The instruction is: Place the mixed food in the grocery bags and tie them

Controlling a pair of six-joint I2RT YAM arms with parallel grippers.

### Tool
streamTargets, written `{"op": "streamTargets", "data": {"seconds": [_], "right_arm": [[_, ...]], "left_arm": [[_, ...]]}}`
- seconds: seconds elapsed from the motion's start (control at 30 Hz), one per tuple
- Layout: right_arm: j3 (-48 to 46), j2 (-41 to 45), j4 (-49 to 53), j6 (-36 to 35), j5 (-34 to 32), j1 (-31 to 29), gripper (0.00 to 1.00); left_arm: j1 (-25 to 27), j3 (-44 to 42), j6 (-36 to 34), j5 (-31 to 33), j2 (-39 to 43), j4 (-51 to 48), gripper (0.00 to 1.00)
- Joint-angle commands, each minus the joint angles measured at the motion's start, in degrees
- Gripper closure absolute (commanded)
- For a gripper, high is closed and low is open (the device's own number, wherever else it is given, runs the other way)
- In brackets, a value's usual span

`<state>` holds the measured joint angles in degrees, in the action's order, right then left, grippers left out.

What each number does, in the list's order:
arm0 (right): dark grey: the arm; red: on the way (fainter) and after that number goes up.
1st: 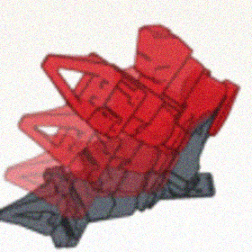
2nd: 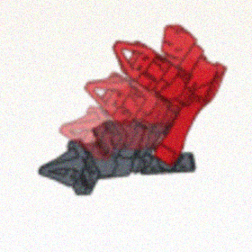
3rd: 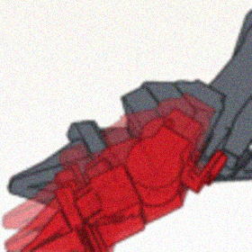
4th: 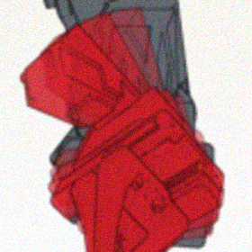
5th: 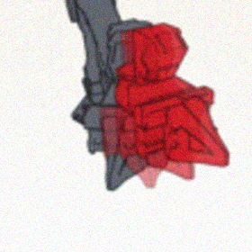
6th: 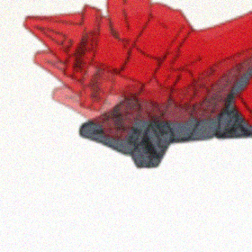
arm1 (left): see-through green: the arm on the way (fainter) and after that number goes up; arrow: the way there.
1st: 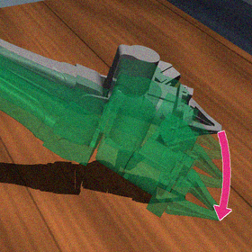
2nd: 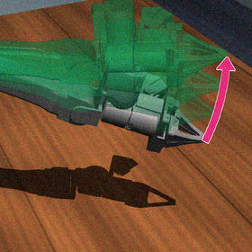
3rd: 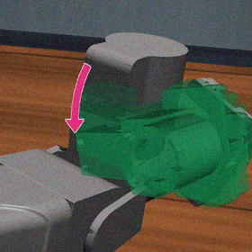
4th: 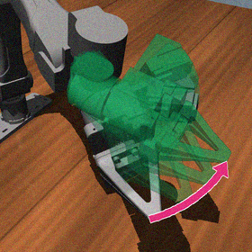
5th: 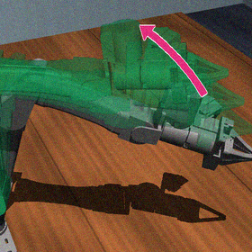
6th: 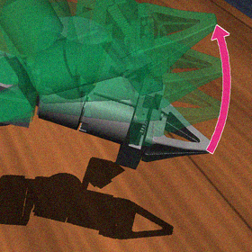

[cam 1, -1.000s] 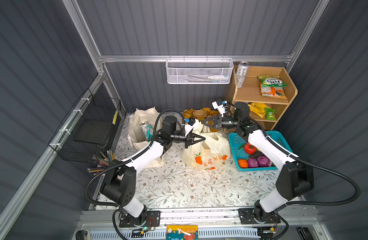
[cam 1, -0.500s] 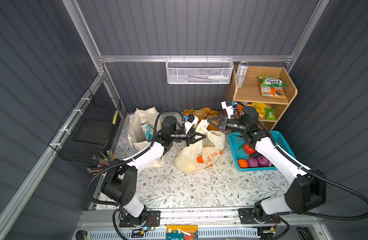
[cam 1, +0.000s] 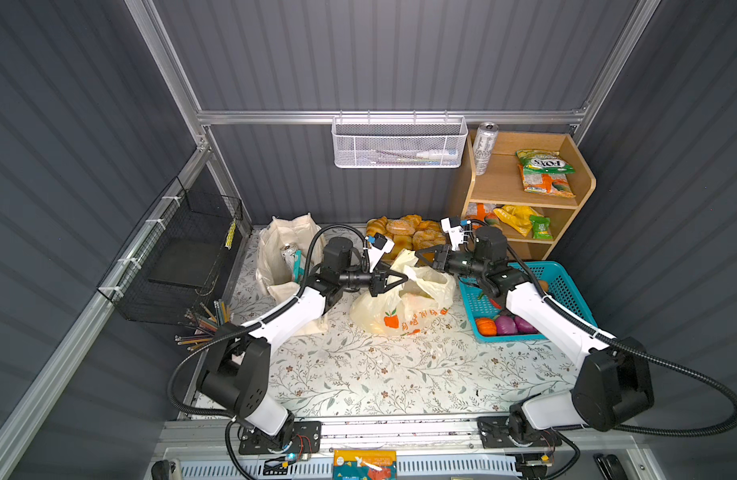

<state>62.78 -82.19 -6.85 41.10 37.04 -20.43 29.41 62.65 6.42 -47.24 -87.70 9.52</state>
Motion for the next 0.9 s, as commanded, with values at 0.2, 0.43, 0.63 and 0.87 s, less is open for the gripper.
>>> {"op": "streamTargets", "data": {"seconds": [0.2, 0.43, 0.63, 0.87], "right_arm": [[6.30, -3.00, 1.16, -1.70, -3.59, -0.07, 1.00], [7.88, -3.83, 3.22, -3.44, -3.60, -0.06, 1.00], [6.76, -3.44, 2.66, -3.13, -3.43, -0.11, 1.00], [6.02, -3.06, 2.45, -3.05, -3.25, -0.13, 1.00]], "left_arm": [[-0.84, -2.30, -9.43, 17.40, 15.89, -13.56, 0.43], [9.29, 8.38, -15.37, 25.17, 11.57, -23.07, 0.46], [9.53, 12.79, -15.04, 33.40, 6.85, -20.04, 0.47], [9.57, 19.78, -16.14, 30.21, 1.73, -19.01, 0.47]]}}
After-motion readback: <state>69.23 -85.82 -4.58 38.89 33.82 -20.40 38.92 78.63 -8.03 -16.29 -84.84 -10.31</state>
